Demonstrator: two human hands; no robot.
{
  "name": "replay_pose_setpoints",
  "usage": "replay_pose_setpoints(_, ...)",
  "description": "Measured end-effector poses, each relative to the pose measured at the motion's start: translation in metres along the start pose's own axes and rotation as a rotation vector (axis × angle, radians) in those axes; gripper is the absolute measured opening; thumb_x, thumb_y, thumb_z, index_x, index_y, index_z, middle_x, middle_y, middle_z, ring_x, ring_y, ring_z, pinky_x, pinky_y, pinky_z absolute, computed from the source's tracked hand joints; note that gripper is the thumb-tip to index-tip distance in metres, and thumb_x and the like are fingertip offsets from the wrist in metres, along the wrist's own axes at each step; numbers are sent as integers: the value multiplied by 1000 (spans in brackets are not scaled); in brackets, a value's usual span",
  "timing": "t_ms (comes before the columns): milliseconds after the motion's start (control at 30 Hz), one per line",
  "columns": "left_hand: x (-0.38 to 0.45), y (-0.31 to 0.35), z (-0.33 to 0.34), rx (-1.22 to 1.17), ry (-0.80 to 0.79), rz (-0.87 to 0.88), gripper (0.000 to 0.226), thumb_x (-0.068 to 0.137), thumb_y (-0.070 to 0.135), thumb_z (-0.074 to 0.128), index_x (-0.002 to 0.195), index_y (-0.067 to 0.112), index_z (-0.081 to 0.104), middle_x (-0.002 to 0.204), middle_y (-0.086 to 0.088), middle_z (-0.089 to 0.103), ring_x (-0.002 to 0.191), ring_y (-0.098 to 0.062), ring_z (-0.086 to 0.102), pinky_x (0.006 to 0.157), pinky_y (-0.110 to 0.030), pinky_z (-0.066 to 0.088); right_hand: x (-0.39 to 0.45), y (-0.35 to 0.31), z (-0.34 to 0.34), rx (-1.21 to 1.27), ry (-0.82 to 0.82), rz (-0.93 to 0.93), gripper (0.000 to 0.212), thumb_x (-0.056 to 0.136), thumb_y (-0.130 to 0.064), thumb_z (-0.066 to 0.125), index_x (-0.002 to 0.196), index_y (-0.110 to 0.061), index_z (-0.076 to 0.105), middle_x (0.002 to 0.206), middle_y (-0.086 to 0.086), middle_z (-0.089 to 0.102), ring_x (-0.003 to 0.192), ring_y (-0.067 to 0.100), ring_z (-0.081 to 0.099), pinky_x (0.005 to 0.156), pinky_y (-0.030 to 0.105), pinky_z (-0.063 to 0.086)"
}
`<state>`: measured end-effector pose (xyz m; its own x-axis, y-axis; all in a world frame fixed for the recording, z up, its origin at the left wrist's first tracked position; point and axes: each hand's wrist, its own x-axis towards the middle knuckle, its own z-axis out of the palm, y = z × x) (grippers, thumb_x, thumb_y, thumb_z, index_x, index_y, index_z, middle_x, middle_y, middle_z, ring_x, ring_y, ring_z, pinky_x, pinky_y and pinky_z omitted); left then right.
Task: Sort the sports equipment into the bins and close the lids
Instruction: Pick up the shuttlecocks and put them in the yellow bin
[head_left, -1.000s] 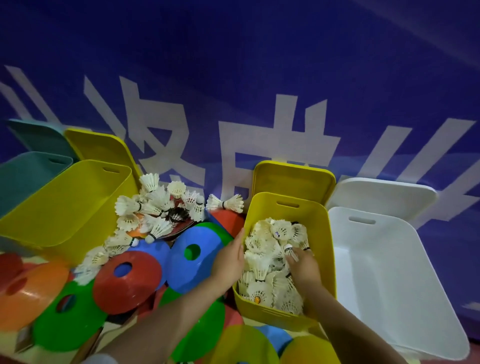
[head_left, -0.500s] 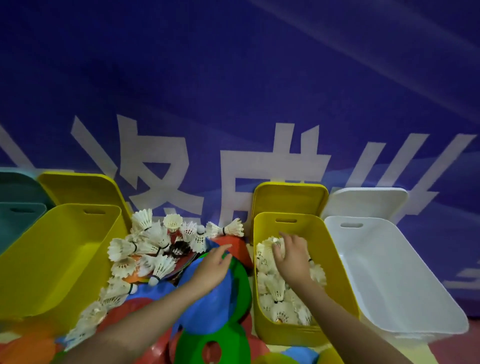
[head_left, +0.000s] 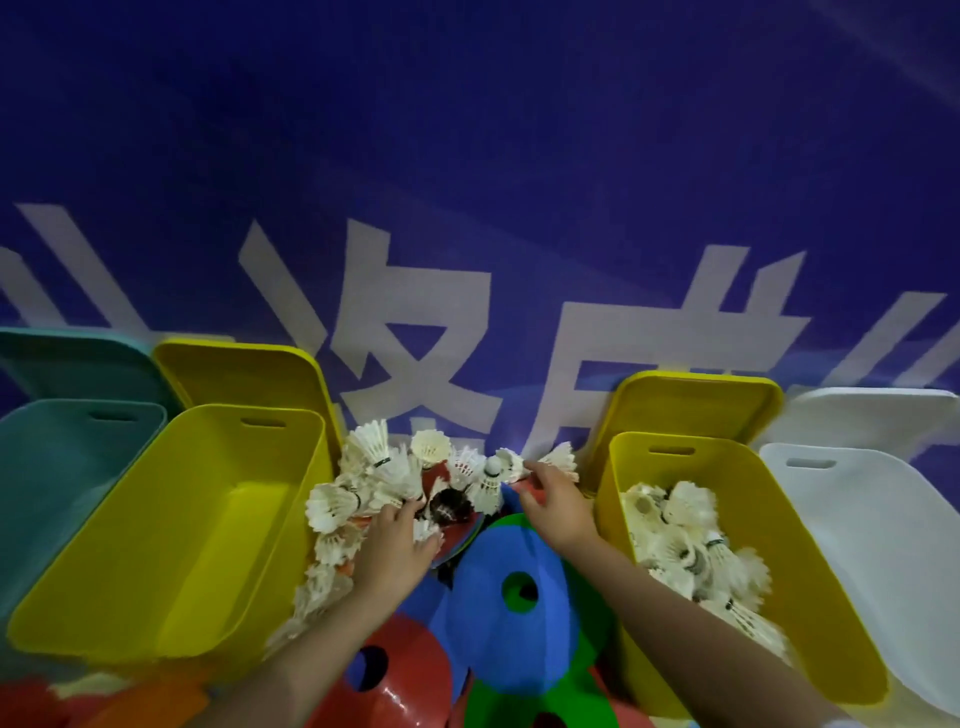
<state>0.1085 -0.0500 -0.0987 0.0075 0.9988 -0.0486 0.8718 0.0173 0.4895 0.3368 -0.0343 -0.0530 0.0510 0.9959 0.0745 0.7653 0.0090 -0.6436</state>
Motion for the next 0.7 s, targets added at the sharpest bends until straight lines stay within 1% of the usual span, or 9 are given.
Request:
replay_pose_setpoints(67, 4, -6, 3, 54, -38, 24, 67, 86, 56, 53, 143, 25, 35, 129, -4, 46, 120, -24, 47, 94, -35, 45, 14, -4, 16, -15, -40, 30, 43, 91, -23, 54, 134, -20, 50, 116, 3, 62, 103, 19, 59, 82, 22, 41)
replay_pose_setpoints(133, 9, -11, 8, 106, -82, 39, 75, 83, 59, 54, 145, 26, 29, 133, -4, 43, 123, -25, 43, 99, -36, 42, 31, -7, 33, -37, -58, 73, 46, 89, -24, 56, 134, -21, 50, 122, 4, 61, 107, 20, 57, 88, 26, 44)
replay_pose_setpoints(200, 12, -16, 14, 163, -119, 60, 79, 85, 54, 56, 149, 25, 21, 136, -3, 40, 127, -25, 37, 105, -35, 35, 47, -9, 49, -180, -58, 144, 48, 87, -32, 56, 133, -21, 49, 126, 5, 57, 114, 23, 52, 95, 34, 44)
replay_pose_setpoints(267, 15, -24, 18, 206, -144, 85, 78, 88, 46, 57, 150, 24, 16, 139, -2, 38, 129, -25, 33, 108, -33, 30, 57, -12, 61, -355, -80, 219, 54, 87, -42, 54, 136, -23, 43, 131, 7, 51, 123, 25, 43, 101, 38, 39)
replay_pose_setpoints(367, 15, -35, 19, 159, -162, 110, 73, 87, 32, 58, 149, 24, 21, 140, 0, 36, 129, -24, 30, 107, -31, 30, 61, -14, 74, -421, -104, 202, 58, 86, -47, 55, 139, -28, 39, 135, 6, 47, 131, 26, 33, 104, 40, 34)
replay_pose_setpoints(467, 11, -39, 14, 45, -144, 112, 72, 82, 30, 57, 147, 23, 27, 138, 1, 38, 128, -22, 29, 107, -29, 28, 58, -10, 83, -399, -62, 134, 57, 86, -45, 57, 138, -25, 42, 135, 0, 48, 134, 23, 31, 106, 39, 34)
replay_pose_setpoints(533, 5, -37, 6, -43, -108, 84, 72, 81, 32, 56, 147, 23, 29, 138, 1, 39, 129, -21, 29, 108, -29, 28, 53, -9, 81, -295, 15, 131, 48, 86, -42, 59, 130, -24, 50, 123, 0, 56, 123, 22, 45, 98, 40, 42)
replay_pose_setpoints(600, -3, -34, -5, -136, -55, 53, 72, 81, 32, 58, 147, 22, 30, 138, 0, 40, 131, -19, 30, 108, -30, 29, 45, -12, 71, -97, 66, 158, 30, 89, -37, 57, 113, -19, 55, 103, 3, 62, 98, 23, 59, 82, 39, 50)
replay_pose_setpoints(700, -17, -25, -22, -219, 1, 51, 69, 82, 30, 60, 145, 22, 34, 140, 1, 42, 131, -16, 34, 105, -28, 31, 25, -19, 47, 168, 86, 199, 16, 94, -31, 51, 102, -17, 49, 88, 4, 62, 81, 24, 60, 72, 42, 51)
